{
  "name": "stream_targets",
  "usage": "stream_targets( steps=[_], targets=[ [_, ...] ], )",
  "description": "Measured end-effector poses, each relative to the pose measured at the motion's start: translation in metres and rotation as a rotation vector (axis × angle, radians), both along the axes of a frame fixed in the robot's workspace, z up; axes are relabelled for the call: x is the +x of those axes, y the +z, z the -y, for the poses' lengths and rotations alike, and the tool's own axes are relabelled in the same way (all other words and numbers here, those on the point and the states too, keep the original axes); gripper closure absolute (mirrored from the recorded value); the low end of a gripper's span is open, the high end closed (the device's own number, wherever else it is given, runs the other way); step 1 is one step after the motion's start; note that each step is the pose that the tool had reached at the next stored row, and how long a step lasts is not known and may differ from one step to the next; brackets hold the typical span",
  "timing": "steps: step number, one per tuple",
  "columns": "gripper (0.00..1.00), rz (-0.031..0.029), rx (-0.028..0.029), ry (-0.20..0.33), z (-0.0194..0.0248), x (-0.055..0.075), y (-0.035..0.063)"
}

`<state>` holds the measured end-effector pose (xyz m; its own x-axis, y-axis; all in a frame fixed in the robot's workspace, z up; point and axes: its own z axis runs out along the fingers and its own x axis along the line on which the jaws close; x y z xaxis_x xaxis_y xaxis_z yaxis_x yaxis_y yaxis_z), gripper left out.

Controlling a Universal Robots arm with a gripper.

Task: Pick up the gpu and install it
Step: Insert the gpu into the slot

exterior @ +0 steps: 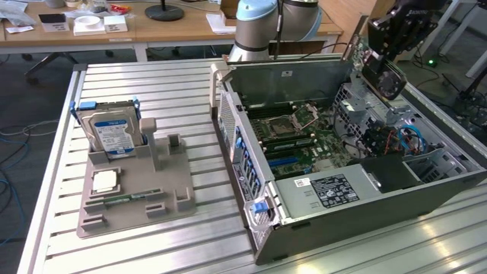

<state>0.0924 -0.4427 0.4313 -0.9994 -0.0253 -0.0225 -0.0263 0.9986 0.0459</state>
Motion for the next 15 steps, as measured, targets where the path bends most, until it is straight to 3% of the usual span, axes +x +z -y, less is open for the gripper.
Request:
stream_targets(
  steps=[15],
  targets=[
    [0.74,0.0,0.0002,0.269,0.0,0.0,-0.0037]
  ],
)
